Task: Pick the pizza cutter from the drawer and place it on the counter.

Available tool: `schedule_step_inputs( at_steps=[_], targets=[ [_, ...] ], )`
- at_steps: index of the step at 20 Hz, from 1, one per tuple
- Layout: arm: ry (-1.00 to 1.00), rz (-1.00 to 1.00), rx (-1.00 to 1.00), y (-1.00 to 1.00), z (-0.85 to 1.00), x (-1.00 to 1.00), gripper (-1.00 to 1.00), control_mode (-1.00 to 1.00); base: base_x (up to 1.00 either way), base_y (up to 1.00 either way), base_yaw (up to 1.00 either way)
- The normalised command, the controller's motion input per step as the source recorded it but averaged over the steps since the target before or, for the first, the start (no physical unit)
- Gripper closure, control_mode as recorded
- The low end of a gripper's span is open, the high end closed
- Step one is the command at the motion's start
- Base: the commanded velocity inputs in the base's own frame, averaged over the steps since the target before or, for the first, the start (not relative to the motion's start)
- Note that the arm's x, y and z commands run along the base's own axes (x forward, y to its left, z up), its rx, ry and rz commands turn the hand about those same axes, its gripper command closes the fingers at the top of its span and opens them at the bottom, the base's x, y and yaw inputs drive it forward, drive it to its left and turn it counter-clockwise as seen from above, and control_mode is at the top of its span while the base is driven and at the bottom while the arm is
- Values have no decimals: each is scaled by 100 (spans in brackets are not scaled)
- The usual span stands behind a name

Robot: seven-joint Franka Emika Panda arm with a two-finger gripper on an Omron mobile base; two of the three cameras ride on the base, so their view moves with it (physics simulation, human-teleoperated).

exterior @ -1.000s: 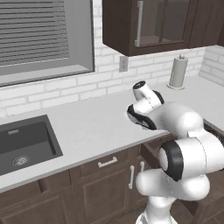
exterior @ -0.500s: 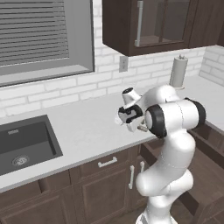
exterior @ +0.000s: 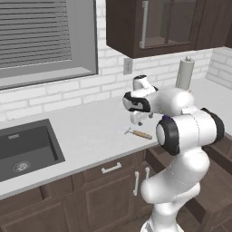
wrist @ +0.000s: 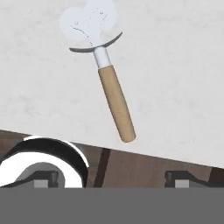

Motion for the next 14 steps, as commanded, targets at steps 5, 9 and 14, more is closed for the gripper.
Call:
schedule_step_inputs(
  at_steps=[5,9,14],
  targets=[
    [-49,-2,21,-99,94,-100,-100,-100,0,0,0],
    [-55,0,27,-100,97,-100,-100,-100,0,0,0],
    [-54,-5,31,-86,100,-100,-100,-100,0,0,0]
  ],
)
